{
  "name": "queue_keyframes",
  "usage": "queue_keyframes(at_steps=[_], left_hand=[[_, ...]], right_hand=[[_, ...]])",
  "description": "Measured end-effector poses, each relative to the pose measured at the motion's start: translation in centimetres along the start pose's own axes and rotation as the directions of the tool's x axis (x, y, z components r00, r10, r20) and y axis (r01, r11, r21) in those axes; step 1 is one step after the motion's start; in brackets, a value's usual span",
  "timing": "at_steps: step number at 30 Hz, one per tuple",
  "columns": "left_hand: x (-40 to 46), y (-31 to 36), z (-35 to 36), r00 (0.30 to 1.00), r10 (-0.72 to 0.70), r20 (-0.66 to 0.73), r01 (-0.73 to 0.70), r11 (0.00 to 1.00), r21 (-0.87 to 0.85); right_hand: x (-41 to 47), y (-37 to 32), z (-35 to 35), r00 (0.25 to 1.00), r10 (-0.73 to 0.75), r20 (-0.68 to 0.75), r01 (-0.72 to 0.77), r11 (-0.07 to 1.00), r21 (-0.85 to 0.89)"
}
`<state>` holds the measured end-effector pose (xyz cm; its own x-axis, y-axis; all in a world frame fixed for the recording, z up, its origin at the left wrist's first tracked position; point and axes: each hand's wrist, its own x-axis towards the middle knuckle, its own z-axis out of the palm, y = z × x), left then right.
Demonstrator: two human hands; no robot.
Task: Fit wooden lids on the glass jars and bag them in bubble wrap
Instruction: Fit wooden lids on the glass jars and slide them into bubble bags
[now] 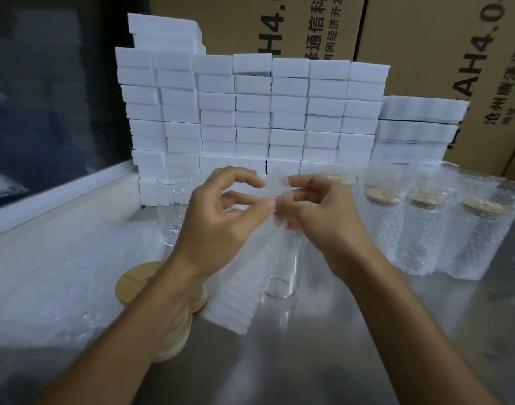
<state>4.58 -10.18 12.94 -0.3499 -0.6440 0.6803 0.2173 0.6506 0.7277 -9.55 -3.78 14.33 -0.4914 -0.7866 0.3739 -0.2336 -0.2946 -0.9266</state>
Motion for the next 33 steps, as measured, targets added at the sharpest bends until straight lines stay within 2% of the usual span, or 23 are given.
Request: queue_keyframes(at_steps=[2,3,6,8,10,14,18,21,23,25,26,29,33], left_hand=[[0.3,0.1,0.1,0.980,-0.140,-0.138,0.140,0.990,-0.012],[0.5,0.1,0.1,0.954,-0.251,-0.162,0.244,0.968,-0.062],[1.1,0.0,-0.4,0.822,-0.563,-0.086,0.528,0.811,-0.253],[1.4,0.1,-0.8,0.762,-0.646,-0.039,0.599,0.727,-0.336],[1.5,0.0,-1.2,0.750,-0.658,-0.071,0.588,0.711,-0.386],[1.7,-0.2,-2.3,0.793,-0.582,-0.180,0.510,0.796,-0.325],[1.3,-0.1,-2.4,0.880,-0.366,-0.302,0.379,0.925,-0.018],[1.0,0.0,-1.9,0.914,-0.285,-0.290,0.318,0.945,0.075],[0.9,0.0,-1.8,0.930,-0.235,-0.282,0.283,0.948,0.146],[0.9,0.2,-1.9,0.944,-0.232,-0.235,0.276,0.945,0.175],[1.0,0.4,-1.9,0.947,-0.268,-0.176,0.291,0.948,0.125],[1.2,0.9,-2.0,0.919,-0.390,0.058,0.393,0.917,-0.063],[1.2,1.0,-2.3,0.877,-0.437,0.202,0.460,0.884,-0.083]], right_hand=[[0.0,0.2,0.2,0.998,-0.058,-0.005,0.058,0.996,-0.063],[0.0,0.2,0.3,0.995,-0.094,0.013,0.095,0.991,-0.099],[0.0,0.2,0.5,0.977,-0.173,0.123,0.195,0.961,-0.194],[-0.1,0.3,0.7,0.960,-0.173,0.220,0.231,0.933,-0.276],[-0.2,0.6,0.9,0.941,-0.169,0.294,0.273,0.893,-0.358],[-0.3,0.7,1.0,0.929,-0.149,0.338,0.287,0.867,-0.408],[-0.6,0.6,1.0,0.911,-0.054,0.408,0.230,0.889,-0.396],[-1.0,0.1,1.3,0.909,-0.086,0.408,0.245,0.902,-0.355],[-1.2,-0.3,1.2,0.876,-0.063,0.479,0.221,0.934,-0.281],[-1.3,-0.5,1.0,0.844,0.003,0.537,0.131,0.969,-0.211],[-1.3,-0.5,1.1,0.855,0.014,0.519,0.111,0.971,-0.210],[-0.9,0.0,1.4,0.912,-0.060,0.406,0.182,0.946,-0.268],[-0.8,0.6,1.7,0.925,-0.072,0.373,0.193,0.935,-0.299]])
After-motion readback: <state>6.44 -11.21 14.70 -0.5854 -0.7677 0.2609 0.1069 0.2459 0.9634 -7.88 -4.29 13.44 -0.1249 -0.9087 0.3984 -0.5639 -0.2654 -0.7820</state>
